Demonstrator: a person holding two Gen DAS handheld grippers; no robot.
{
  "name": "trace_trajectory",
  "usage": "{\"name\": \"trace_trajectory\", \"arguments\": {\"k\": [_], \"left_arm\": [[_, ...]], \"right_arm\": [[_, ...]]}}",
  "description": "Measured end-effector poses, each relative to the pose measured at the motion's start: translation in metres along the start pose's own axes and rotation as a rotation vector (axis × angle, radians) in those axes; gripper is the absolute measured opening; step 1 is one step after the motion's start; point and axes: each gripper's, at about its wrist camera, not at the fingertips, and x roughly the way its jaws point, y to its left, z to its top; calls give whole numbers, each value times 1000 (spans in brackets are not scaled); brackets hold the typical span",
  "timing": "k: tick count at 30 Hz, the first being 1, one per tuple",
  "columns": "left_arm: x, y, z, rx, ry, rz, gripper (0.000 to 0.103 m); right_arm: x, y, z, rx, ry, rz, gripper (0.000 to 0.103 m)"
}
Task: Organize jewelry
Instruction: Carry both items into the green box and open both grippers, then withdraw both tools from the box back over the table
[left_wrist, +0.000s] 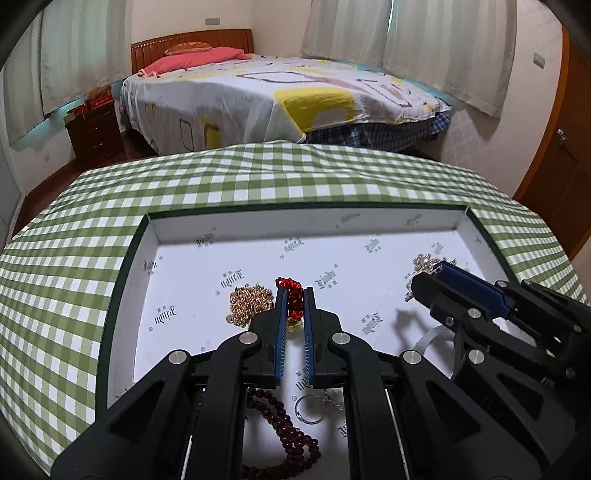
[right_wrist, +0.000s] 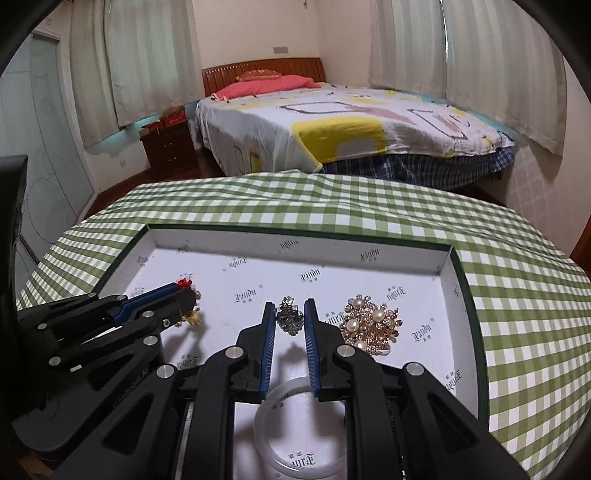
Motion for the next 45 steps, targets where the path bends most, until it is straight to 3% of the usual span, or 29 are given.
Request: {"name": "trace_trajectory", "arguments": {"k": [14,18,22,25,32,45], "left_arm": [[11,3,4,-4,23,12,9],[11,2,4,-5,24,12,10],[12,3,2,-4,30,14,20],[12,3,2,-8,29,12,21],[7,6,2,-28,13,17,46],[-31,13,-2,-53,-66,34,64]], "right_arm": [[15,-4,0,12,44,-7,17],[16,-4,-1,13,46,-9,21],[15,-5,-2,17,41,-10,26],[15,-6,-3,16,40,-12,28],[10,-9,-3,23,23,-21,32],[-22,-11,-1,13,-45,-67,52]]}}
